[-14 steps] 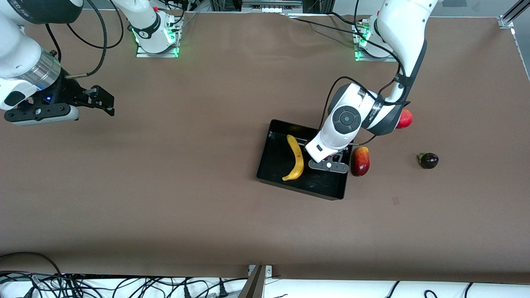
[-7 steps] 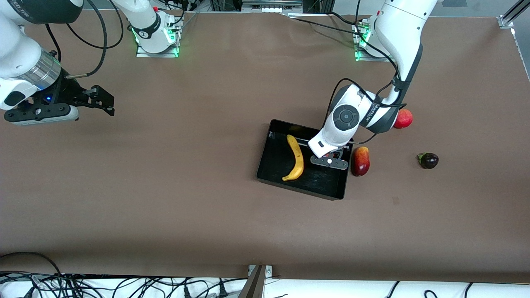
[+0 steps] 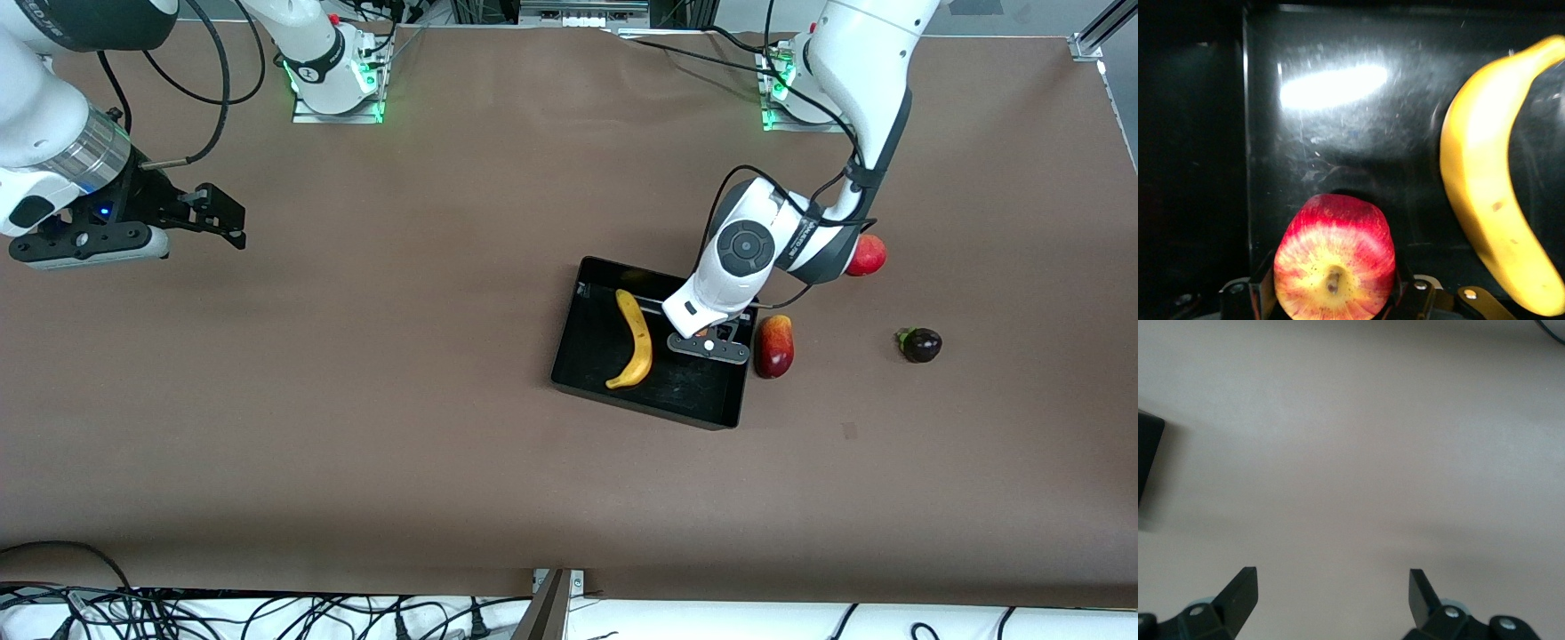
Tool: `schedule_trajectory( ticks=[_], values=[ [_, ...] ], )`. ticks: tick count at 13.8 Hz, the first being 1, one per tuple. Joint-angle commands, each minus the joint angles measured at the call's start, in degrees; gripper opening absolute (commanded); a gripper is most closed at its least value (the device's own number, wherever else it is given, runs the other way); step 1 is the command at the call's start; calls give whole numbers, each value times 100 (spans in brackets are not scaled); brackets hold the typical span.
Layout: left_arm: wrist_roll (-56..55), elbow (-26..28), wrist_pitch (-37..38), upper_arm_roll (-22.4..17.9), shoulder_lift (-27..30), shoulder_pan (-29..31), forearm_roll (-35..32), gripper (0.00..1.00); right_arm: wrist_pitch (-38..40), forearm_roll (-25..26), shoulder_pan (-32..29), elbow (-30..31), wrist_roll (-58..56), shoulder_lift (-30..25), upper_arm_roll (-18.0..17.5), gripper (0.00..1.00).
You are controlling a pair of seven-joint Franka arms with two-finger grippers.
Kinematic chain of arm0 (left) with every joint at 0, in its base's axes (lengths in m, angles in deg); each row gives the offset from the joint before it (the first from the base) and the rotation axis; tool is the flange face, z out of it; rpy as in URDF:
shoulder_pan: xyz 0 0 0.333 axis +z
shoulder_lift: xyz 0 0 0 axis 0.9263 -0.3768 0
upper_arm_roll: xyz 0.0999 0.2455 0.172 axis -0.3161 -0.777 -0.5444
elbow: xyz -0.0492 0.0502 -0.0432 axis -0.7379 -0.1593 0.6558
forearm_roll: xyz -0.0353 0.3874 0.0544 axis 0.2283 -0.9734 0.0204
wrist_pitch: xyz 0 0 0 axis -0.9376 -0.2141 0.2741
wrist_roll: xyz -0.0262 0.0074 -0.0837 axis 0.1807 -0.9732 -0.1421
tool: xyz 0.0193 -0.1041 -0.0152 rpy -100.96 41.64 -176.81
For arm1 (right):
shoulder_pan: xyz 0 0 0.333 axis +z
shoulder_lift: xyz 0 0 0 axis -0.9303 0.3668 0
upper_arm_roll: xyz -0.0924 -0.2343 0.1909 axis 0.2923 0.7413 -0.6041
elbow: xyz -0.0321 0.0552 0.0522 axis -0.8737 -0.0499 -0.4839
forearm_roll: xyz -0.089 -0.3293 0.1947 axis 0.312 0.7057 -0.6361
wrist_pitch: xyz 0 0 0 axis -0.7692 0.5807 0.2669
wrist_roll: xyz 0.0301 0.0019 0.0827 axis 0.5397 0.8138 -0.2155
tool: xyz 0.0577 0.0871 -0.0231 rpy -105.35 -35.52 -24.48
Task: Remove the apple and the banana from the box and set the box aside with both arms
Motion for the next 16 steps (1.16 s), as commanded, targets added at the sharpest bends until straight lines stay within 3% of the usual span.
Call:
schedule_trajectory(
  ticks=[1,4,6,7,10,13,14,15,16],
  values=[
    [-12,-548,1243,-40,506,47,-60,13,52,23,0,-81,35,-1,-14,100],
    [224,-736,2714,-23,876,450,-69,14,44,23,0,-81,35,-1,-14,100],
    [733,-194,2875,-31,1139,749,-95,14,52,23,0,-81,35,-1,-14,100],
    [1040,201,2701,-14,1314,994,-121,14,43,23,0,-81,35,-1,-14,100],
    [1859,1773,1210,-5,1860,1497,-122,16,52,23,0,-72,35,-1,-14,100],
    [1904,2865,-346,-14,1897,1638,-130,18,52,23,0,-81,35,-1,-6,100],
    [1904,2946,-472,-14,1862,1647,-122,22,43,23,0,-72,35,-1,-14,100],
    [1887,2991,-535,-14,1809,1656,-122,32,61,23,0,-72,35,-1,-6,100],
    [1887,3000,-561,-14,1800,1708,-122,58,61,23,0,-81,35,-1,-5,100]
  ],
)
